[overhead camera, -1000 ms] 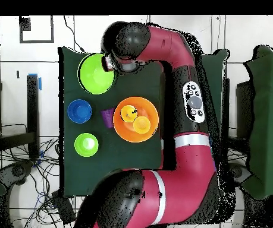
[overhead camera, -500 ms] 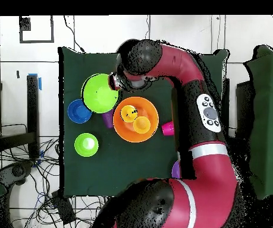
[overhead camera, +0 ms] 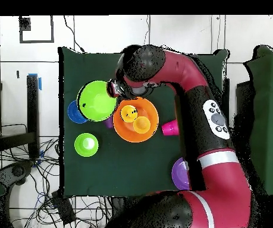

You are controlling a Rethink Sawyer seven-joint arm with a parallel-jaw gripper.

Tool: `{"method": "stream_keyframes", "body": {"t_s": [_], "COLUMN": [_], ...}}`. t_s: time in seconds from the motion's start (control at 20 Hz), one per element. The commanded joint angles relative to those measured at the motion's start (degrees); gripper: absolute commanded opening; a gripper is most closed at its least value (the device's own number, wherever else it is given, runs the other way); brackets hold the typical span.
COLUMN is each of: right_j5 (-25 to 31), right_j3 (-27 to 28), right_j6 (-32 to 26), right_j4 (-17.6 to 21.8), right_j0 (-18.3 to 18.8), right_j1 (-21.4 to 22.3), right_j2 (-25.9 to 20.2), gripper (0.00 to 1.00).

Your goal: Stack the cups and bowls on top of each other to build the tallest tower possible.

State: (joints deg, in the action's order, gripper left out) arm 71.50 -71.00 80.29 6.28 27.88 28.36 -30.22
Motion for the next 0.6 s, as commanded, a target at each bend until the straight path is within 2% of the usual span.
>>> {"method": "stream_keyframes", "body": {"t_s": [0.05, 0.3, 0.6], "right_j5": [1.5, 1.8, 5.2], "right_j3": [-5.9, -5.9, -3.9], "right_j6": [-6.8, -7.5, -12.0], "right_j4": [-1.4, -0.5, 0.5], "right_j0": [0.6, 1.4, 3.2], "right_j1": [4.9, 4.5, 0.8], "right_j2": [-5.8, -6.4, -8.2], "gripper": [0.00, 0.00, 0.00]}}
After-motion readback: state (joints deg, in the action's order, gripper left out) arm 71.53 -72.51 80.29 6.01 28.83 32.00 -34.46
